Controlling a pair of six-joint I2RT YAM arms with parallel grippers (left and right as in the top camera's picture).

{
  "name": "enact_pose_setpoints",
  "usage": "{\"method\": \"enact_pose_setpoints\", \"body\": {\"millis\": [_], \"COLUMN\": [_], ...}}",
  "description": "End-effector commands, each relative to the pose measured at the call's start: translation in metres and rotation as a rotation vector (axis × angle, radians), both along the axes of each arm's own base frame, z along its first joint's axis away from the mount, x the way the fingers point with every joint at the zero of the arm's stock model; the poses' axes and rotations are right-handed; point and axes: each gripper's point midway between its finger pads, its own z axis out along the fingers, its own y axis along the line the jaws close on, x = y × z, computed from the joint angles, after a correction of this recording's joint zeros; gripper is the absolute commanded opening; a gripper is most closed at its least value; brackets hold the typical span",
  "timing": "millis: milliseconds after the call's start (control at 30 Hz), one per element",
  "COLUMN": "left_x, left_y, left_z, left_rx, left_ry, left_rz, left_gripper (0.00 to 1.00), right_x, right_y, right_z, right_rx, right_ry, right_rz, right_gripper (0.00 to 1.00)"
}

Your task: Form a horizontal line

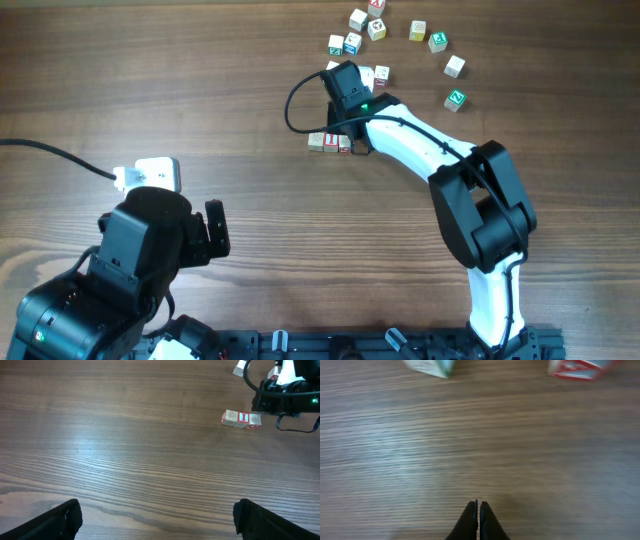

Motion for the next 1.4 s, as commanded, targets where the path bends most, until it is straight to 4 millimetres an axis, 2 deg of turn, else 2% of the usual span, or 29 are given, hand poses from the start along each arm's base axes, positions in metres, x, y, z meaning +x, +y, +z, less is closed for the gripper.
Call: {"method": "enact_pose_setpoints", "body": {"millis": [0, 67, 200, 400, 600, 800, 967, 1133, 1233, 1367], "left_x": [0.001, 0.001, 0.001, 0.001, 0.001, 0.001, 0.001, 0.001, 0.001, 0.001], "left_y": [0.002, 0.002, 0.002, 0.002, 0.002, 0.002, 0.002, 0.002, 0.002, 0.002], "left_z": [0.001, 0.001, 0.001, 0.001, 0.001, 0.001, 0.001, 0.001, 0.001, 0.001], "left_rx": [-0.006, -0.006, -0.006, -0.006, -0.006, -0.005, -0.005, -0.006, -0.006, -0.005], "left_ry": [-0.007, -0.007, -0.008, -0.007, -0.007, -0.007, -0.007, -0.007, -0.007, -0.007], "left_rz": [0.022, 0.022, 0.022, 0.022, 0.022, 0.023, 0.023, 0.022, 0.022, 0.023], "left_gripper": [1.0, 1.0, 1.0, 1.0, 1.0, 1.0, 1.0, 1.0, 1.0, 1.0], "right_x": [0.005, -0.004, -0.021, -0.043, -0.047, -0.048, -0.045, -0.042, -0.032, -0.041], "right_y": [-0.023, -0.022, -0.003, -0.01, -0.002, -0.003, -0.024, -0.024, -0.03, -0.015], "right_z": [0.0, -0.006, -0.013, -0.021, -0.021, -0.021, -0.021, -0.021, -0.017, -0.02], "right_rx": [-0.024, -0.003, 0.069, 0.053, 0.094, 0.09, 0.005, 0.002, -0.031, 0.046], "right_ry": [0.007, 0.062, 0.155, 0.257, 0.283, 0.284, 0.253, 0.239, 0.187, 0.245], "right_rz": [-0.136, -0.132, -0.03, -0.053, -0.03, -0.032, -0.126, -0.126, -0.147, -0.107], "right_gripper": [0.05, 0.04, 0.05, 0.05, 0.05, 0.04, 0.05, 0.05, 0.05, 0.05]}}
